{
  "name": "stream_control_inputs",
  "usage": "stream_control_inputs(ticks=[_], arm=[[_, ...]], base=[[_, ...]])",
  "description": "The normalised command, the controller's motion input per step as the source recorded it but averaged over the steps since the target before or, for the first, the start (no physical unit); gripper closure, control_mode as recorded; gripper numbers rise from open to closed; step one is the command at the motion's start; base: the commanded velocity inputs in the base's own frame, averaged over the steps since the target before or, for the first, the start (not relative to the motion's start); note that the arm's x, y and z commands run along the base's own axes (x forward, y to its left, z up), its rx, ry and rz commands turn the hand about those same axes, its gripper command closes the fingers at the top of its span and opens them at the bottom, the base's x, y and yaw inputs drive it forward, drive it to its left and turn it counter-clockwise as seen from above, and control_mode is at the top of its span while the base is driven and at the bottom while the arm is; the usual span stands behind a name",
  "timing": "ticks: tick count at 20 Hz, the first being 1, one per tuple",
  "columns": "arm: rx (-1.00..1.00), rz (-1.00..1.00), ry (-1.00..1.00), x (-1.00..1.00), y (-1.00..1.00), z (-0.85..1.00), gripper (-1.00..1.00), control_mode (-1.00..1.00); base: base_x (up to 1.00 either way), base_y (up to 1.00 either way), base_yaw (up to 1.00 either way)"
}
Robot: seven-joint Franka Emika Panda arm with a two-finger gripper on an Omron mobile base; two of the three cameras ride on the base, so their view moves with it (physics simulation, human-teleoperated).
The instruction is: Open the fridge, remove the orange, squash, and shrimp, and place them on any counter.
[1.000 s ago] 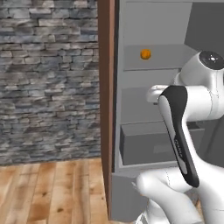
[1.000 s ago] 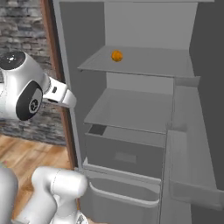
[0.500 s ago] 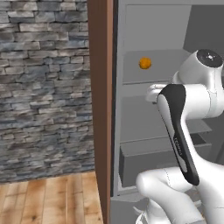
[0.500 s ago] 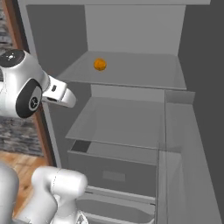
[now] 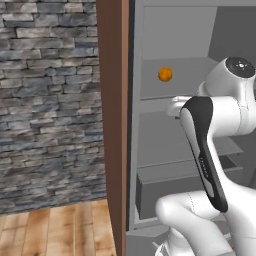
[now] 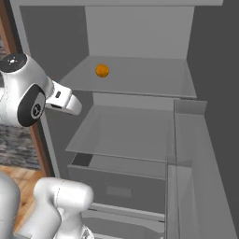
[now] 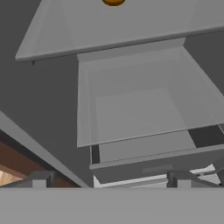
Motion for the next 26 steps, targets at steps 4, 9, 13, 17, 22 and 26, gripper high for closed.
stream_control_inputs(ticks=[4,9,13,17,22,26], arm=[[0.00,0.00,0.00,0.00,0.00,0.00,-1.00,1.00],[0.00,-0.02,0.00,-0.01,-0.01,0.21,-1.00,-1.00],[0.00,-0.07,-0.05,0.00,-0.12,0.57,-1.00,-1.00],[0.00,-0.01,0.00,0.44,-0.19,0.24,-1.00,-1.00],[0.00,0.00,0.00,0.64,-0.29,0.00,-1.00,-1.00],[0.00,0.00,0.00,0.62,-0.17,0.00,-1.00,-1.00]], base=[[0.09,-0.03,-0.01],[0.00,-0.01,0.00],[0.00,0.00,0.00],[0.00,0.00,0.00],[0.00,0.00,0.00],[0.00,0.00,0.00]])
